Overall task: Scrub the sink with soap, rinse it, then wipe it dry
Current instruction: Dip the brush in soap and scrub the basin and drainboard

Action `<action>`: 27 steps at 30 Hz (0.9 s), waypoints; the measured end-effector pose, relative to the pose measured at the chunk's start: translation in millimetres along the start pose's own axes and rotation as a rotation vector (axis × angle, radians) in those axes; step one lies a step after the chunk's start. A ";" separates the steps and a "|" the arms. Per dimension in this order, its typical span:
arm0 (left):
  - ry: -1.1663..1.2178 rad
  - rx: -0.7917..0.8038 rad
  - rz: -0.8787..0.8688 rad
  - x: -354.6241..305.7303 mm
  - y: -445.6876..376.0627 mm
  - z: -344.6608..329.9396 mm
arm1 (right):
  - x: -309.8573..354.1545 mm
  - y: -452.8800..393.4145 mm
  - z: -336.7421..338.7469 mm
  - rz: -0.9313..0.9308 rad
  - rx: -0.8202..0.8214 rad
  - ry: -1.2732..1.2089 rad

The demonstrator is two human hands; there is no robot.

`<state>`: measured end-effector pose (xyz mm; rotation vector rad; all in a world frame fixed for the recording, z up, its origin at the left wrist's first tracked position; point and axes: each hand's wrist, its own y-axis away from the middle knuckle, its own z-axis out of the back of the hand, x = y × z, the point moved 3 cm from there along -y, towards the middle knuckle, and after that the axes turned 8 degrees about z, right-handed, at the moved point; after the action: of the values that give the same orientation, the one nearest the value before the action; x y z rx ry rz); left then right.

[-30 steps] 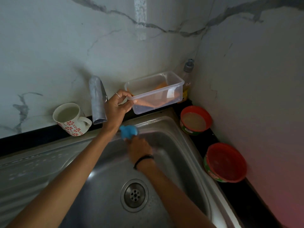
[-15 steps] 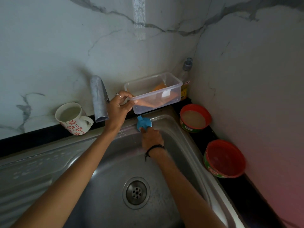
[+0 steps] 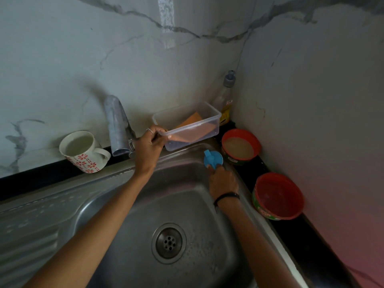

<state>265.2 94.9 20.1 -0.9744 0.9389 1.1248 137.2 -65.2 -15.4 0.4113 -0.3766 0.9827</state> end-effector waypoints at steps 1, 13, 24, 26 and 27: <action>-0.012 0.006 -0.008 1.4 0.7 -0.7 | 4.7 -10.5 2.0 0.016 0.017 -0.011; -0.125 0.024 -0.098 18.0 3.2 -15.6 | -15.4 18.3 1.6 0.070 0.057 0.018; -0.114 0.067 0.042 17.8 15.4 -24.4 | -22.7 -13.5 99.2 -0.007 -0.050 -0.232; -0.141 0.067 0.040 17.2 14.6 -23.9 | -23.1 -28.3 103.8 -0.058 0.010 -0.156; -0.153 0.071 0.038 17.0 14.2 -23.7 | -24.0 -34.8 103.9 -0.084 0.056 -0.118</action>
<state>251.8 79.2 -4.9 -0.8040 0.8702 1.1724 142.4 -150.9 56.8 0.5333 -0.4358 0.8903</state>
